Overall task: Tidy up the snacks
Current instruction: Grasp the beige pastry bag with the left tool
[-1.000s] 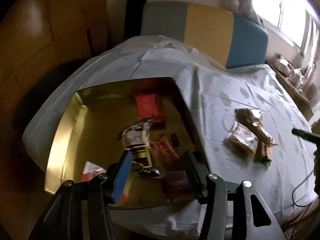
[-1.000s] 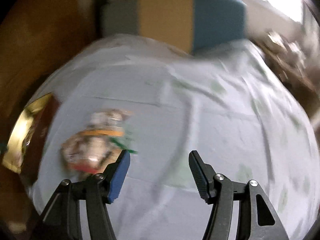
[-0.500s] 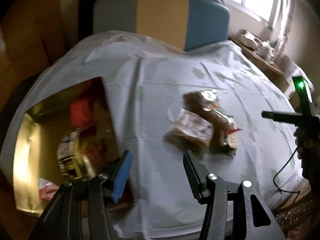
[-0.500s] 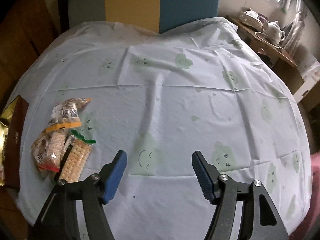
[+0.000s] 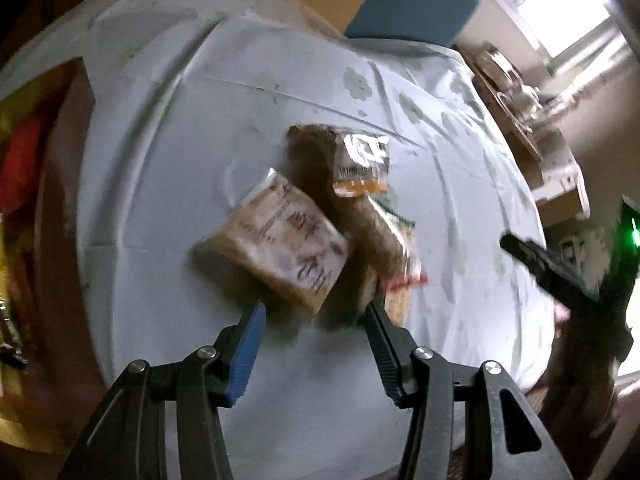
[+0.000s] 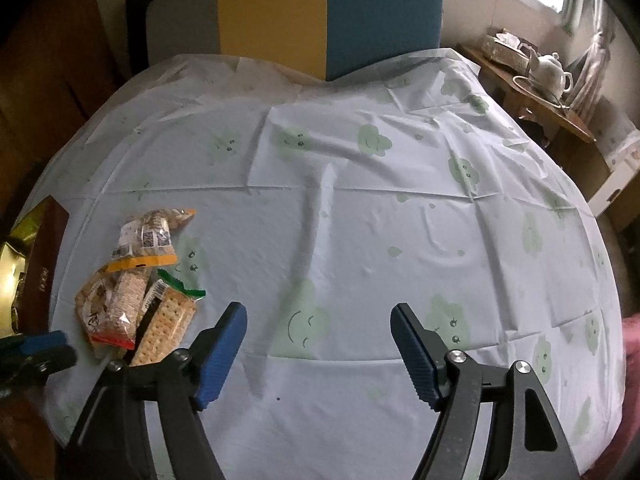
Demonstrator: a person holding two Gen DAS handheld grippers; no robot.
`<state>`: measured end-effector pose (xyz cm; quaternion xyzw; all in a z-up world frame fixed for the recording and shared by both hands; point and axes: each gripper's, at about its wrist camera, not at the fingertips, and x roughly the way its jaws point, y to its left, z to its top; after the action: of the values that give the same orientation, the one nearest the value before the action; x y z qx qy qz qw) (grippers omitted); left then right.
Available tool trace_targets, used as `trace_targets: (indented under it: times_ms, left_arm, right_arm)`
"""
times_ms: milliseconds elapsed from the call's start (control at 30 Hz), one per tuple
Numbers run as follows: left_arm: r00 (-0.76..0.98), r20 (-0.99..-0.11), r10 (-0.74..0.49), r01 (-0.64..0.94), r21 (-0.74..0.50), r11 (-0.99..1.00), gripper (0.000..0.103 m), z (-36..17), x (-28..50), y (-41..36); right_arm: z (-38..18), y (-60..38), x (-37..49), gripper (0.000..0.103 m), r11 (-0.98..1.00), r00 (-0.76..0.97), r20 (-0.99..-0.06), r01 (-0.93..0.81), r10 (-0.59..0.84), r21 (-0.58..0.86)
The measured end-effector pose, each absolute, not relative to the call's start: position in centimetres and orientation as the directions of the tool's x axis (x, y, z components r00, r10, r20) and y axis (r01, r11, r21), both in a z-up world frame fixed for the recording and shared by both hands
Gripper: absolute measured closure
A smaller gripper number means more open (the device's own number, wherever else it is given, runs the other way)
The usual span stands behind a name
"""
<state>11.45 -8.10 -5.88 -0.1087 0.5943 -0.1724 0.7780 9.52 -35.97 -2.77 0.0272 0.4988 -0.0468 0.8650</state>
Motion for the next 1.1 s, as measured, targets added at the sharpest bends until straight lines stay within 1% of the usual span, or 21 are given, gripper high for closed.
trace_targets:
  times_ms: [133, 367, 467, 567, 633, 733, 867, 1000, 1100]
  left_arm:
    - [0.226, -0.899, -0.375, 0.07, -0.369, 0.927, 0.05, -6.7, 13.6, -8.5]
    - [0.231, -0.917, -0.324, 0.027, -0.327, 0.945, 0.05, -7.2, 16.5, -9.0]
    - [0.229, -0.933, -0.278, 0.071, -0.268, 0.961, 0.049, -7.1, 17.1, -10.1]
    - [0.23, -0.941, -0.247, 0.118, -0.225, 0.967, 0.043, -7.1, 17.5, -11.5]
    - [0.227, -0.948, -0.222, 0.154, -0.19, 0.97, 0.043, -7.2, 17.7, -12.4]
    - [0.224, -0.956, -0.188, 0.168, -0.152, 0.974, 0.042, -7.6, 18.1, -13.3]
    - [0.232, -0.96, -0.159, 0.214, -0.109, 0.971, 0.038, -8.1, 18.6, -14.8]
    - [0.278, -0.947, -0.162, 0.24, -0.095, 0.966, 0.042, -8.4, 18.8, -16.0]
    - [0.314, -0.931, -0.189, 0.256, -0.108, 0.961, 0.043, -8.0, 17.1, -14.7]
  right_arm:
    - [-2.5, -36.2, 9.6, 0.028, 0.993, 0.504, -0.862, 0.117, -0.055, 0.005]
    - [-1.7, -36.6, 9.4, 0.024, 0.992, 0.532, -0.846, 0.12, -0.031, 0.039]
    - [-1.5, -36.6, 9.4, 0.024, 0.992, 0.537, -0.843, 0.117, -0.022, 0.048]
    - [-1.4, -36.7, 9.4, 0.024, 0.992, 0.538, -0.843, 0.117, -0.019, 0.052]
    - [-1.3, -36.7, 9.4, 0.023, 0.991, 0.539, -0.842, 0.119, -0.018, 0.055]
    - [-1.3, -36.9, 9.4, 0.022, 0.991, 0.542, -0.84, 0.122, -0.014, 0.062]
    - [-1.3, -36.9, 9.4, 0.022, 0.99, 0.537, -0.843, 0.125, -0.013, 0.065]
    - [-1.5, -37.0, 9.5, 0.022, 0.99, 0.532, -0.847, 0.126, -0.014, 0.063]
    - [-1.6, -37.2, 9.5, 0.022, 0.99, 0.529, -0.848, 0.131, -0.019, 0.06]
